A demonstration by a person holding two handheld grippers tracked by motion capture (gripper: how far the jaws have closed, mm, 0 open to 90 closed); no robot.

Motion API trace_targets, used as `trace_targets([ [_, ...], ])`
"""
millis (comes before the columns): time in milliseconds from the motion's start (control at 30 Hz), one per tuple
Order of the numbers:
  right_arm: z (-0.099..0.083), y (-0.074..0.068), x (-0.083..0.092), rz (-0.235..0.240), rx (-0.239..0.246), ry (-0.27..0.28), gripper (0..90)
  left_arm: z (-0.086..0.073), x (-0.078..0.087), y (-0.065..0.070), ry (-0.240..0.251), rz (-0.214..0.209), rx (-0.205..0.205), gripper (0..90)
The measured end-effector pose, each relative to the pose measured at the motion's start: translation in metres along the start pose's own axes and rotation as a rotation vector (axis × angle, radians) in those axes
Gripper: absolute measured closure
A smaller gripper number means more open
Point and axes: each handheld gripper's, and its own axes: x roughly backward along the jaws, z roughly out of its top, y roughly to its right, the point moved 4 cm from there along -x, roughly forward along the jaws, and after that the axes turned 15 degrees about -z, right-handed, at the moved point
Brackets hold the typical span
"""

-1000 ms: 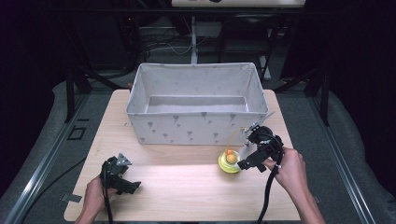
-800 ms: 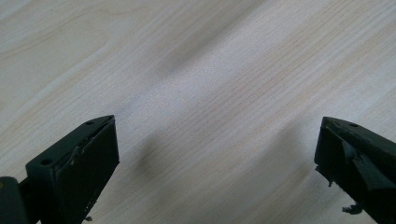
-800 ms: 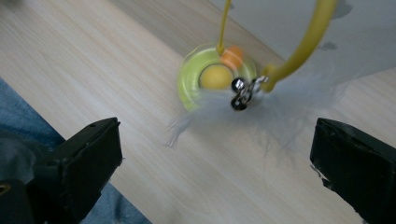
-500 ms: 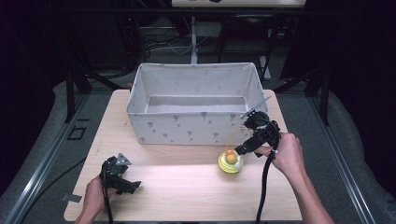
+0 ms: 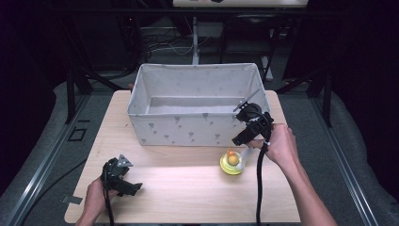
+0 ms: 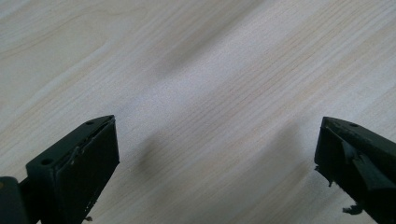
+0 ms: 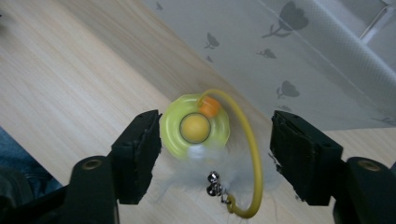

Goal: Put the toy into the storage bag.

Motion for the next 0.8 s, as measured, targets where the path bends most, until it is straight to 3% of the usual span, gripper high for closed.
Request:
trace_targets([
  [200,0.009,0.0,-0.006,-0.022,0.011,-0.021,48.4,0.0,0.0,0.0,-0.001,0.0,0.001,0.1],
  [400,0.015,-0.003,-0.01,-0.005,0.009,-0.021,63.1,0.0,0.0,0.0,-0.001,0.0,0.001,0.1],
  [800,0.017,-0.002,-0.016,0.014,0.005,-0.029,82.9,0.0,0.0,0.0,-0.004,-0.005,-0.001,0.1],
])
